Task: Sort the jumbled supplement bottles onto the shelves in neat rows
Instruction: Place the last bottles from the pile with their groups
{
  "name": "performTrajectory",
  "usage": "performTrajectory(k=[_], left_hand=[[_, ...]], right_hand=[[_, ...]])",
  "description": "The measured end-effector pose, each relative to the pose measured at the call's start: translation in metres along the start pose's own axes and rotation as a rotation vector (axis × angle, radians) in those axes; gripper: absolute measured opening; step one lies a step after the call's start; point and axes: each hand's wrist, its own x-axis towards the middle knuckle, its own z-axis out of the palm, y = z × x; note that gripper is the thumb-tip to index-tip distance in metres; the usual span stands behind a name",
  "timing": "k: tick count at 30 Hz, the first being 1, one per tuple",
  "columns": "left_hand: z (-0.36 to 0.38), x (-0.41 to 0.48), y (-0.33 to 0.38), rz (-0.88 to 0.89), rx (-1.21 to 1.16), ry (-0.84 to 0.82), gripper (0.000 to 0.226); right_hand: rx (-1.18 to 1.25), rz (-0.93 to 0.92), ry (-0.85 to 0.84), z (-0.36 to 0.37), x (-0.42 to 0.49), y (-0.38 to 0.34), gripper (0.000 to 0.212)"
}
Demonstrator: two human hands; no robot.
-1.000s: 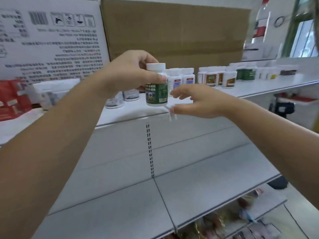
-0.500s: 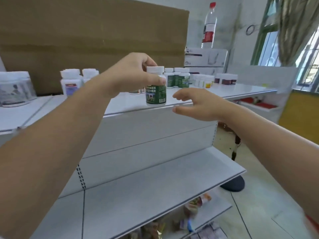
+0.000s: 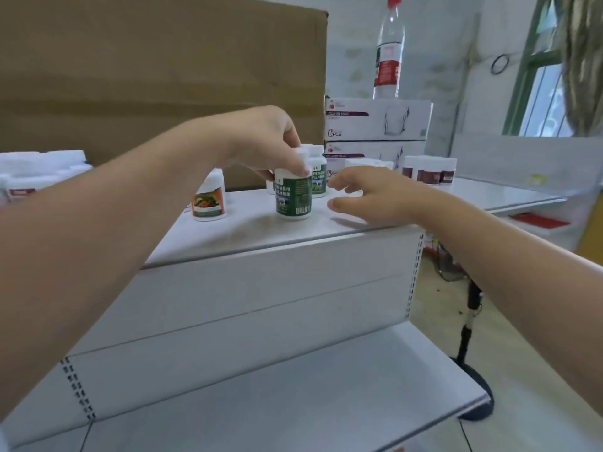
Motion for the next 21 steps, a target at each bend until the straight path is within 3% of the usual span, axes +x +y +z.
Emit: performTrajectory(k=[9,21], left_hand=[[0.012,0.039,-0.003,-0.170,-0.007,0.087,0.026],[0.030,0.067,-0.004,-0.324,-0.016,0.281,0.043]], right_hand=[[0.004,-0.164,-0.094,0.007,0.031,0.027,0.055],[-0.004,-0.257,-0.235,0.017,0.040,0.038,0.047]])
